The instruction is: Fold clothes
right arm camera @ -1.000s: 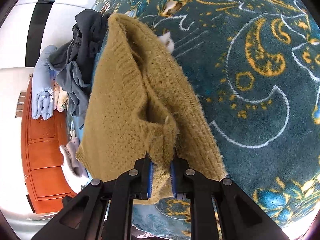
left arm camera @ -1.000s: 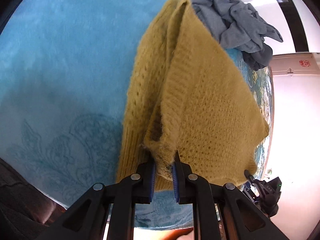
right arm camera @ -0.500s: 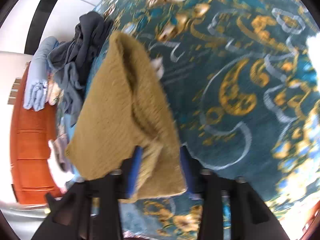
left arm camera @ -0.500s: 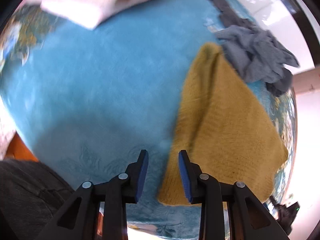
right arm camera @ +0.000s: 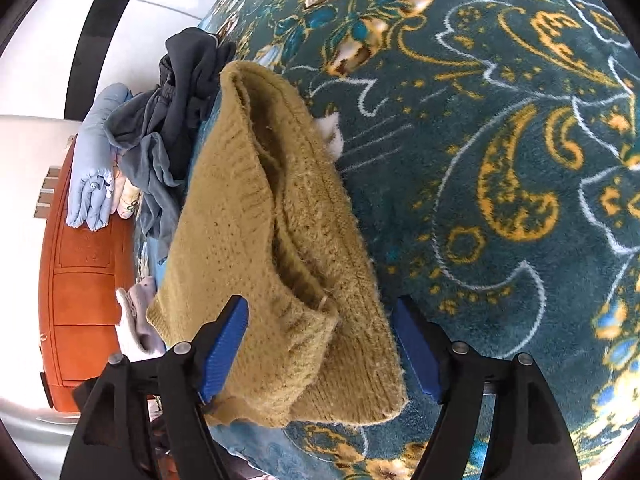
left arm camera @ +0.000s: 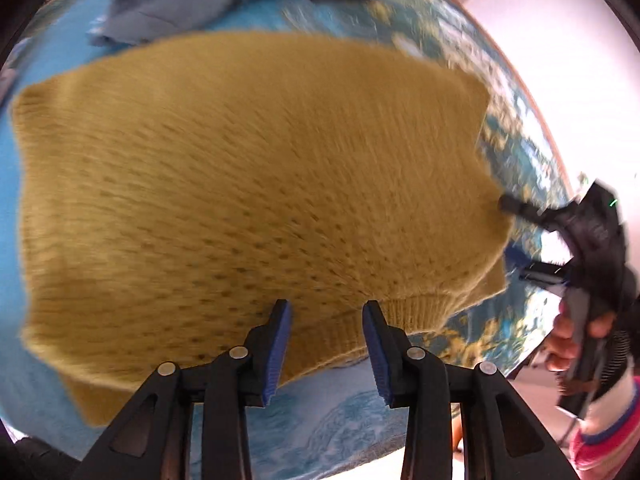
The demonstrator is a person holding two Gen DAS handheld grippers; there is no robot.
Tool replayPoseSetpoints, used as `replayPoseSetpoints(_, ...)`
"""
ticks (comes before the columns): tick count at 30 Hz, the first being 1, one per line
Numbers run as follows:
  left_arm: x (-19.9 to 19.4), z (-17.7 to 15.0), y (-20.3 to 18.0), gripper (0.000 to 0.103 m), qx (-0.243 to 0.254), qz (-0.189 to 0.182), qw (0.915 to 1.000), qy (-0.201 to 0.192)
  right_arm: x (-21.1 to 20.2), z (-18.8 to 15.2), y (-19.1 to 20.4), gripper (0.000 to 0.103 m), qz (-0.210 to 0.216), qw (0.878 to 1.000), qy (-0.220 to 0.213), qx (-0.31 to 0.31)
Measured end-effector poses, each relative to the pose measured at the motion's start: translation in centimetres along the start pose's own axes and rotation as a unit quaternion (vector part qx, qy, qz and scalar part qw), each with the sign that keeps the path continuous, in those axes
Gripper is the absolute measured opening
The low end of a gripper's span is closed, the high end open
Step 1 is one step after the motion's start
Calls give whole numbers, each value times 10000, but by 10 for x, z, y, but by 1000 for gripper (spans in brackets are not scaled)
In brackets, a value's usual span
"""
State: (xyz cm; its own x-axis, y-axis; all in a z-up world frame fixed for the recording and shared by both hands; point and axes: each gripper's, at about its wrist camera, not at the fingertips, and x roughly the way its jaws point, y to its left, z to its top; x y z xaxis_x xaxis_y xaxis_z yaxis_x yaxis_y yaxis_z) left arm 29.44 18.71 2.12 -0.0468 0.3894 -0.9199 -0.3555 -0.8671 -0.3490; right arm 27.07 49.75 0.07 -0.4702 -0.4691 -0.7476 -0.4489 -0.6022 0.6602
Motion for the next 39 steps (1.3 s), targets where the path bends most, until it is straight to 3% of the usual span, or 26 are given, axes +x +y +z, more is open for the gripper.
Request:
replayPoseSetpoints(2,8,1,-4,42,114,103,9999,43,4,0,2,76,8,10000,0,-23)
replayPoseSetpoints(7,3,3,7,49,-64,-264,9996,-36,11,0,11,75,-69,9999,-53,-93)
replayPoseSetpoints(9,0,1,12,49,-150,-379,9991,-64,12,-1,12,66,-142,9998,-69,-118)
replayPoseSetpoints(11,-6,-3,18,49,-218,-457,9987,-74,14,-2,13,44,-301,9995,-43,-78)
replayPoseSetpoints(16,-10,-2,32,49,-400,-657,9970,-117,13,-5,23,26,-452,9989,-57,-100)
replayPoseSetpoints(20,-24,-5,48,49,-761,-817,9935,-213,9,-5,36,23,-481,9986,-129,-156)
replayPoseSetpoints(24,-53,-13,96,50,-1289,-728,9864,-715,3,-7,52,22,-311,9991,-241,-140)
replayPoseSetpoints(27,-77,-22,141,50,-1975,-634,9706,-1223,0,-8,77,21,-299,9985,-252,-376)
replayPoseSetpoints(31,-107,-52,202,51,-2942,-464,9357,-1891,3,-12,127,21,-325,9948,-262,-925)
replayPoseSetpoints(34,-107,-72,223,53,-3516,-673,9083,-2166,13,-18,170,21,-478,9884,-214,-1426)
replayPoseSetpoints(37,-120,-86,251,53,-3844,-877,8895,-2309,28,-30,213,21,-507,9796,-129,-1941)
replayPoseSetpoints(39,-123,-86,258,53,-3908,-977,8830,-2408,37,-43,242,21,-523,9695,-79,-2395)
